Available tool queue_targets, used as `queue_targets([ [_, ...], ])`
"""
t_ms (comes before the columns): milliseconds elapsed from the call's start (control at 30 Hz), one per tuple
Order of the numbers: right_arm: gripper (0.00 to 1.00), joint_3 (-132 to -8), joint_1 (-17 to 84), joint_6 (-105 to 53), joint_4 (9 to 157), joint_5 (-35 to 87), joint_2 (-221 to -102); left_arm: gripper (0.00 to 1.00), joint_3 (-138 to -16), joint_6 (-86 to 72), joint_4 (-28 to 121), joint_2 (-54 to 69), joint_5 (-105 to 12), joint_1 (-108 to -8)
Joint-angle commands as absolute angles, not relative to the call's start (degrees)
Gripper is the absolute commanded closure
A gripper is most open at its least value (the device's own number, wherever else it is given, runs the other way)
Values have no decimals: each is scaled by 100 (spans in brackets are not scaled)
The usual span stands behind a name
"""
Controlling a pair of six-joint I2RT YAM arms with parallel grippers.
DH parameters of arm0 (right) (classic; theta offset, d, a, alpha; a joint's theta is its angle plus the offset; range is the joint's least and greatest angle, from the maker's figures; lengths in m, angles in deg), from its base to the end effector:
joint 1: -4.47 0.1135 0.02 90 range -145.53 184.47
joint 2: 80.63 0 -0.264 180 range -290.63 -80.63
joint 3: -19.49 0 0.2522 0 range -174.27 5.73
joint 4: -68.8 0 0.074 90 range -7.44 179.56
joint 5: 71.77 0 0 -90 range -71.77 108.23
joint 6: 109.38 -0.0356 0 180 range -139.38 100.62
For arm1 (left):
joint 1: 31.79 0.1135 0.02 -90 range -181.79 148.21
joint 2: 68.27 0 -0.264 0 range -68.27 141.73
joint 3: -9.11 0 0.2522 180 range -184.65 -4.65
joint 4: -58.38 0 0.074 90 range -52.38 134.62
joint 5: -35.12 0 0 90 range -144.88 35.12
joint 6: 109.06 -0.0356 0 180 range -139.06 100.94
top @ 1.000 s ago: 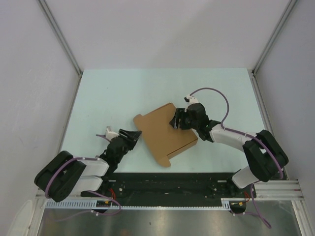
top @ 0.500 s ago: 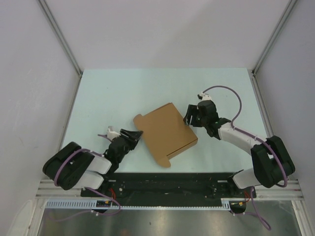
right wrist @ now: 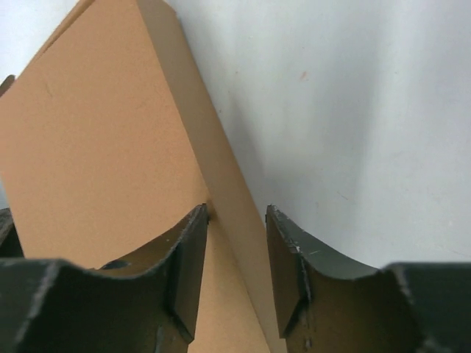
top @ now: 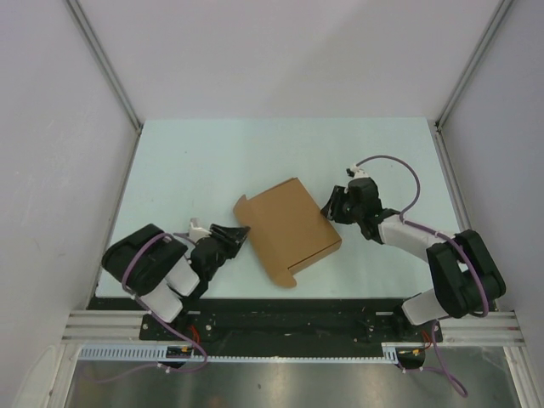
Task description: Fold the paper box
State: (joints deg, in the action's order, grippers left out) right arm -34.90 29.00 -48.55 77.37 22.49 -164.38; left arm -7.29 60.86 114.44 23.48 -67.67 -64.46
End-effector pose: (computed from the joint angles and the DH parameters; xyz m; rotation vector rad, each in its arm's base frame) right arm 0.2695 0.1259 0.1850 0.0513 2.2967 0.5830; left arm 0.1679 -0.0983 0.0975 -0.9735 1.8177 -1.0853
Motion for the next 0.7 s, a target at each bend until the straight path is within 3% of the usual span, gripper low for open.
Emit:
queue_targets([
  [0,59,-3251,2855,-4917,7536,2465,-16518,57,-210,6215,12957,2937,-6560,-6484],
  [233,61,-3058,2829,-4952,7439,2562,-16641,64,-245,6320,14349,3894,-6446,-6475],
  [667,65,-2715,2916,-5023,7219,2544,-16852,64,-369,6136,14340,3597,-6525,-6519],
])
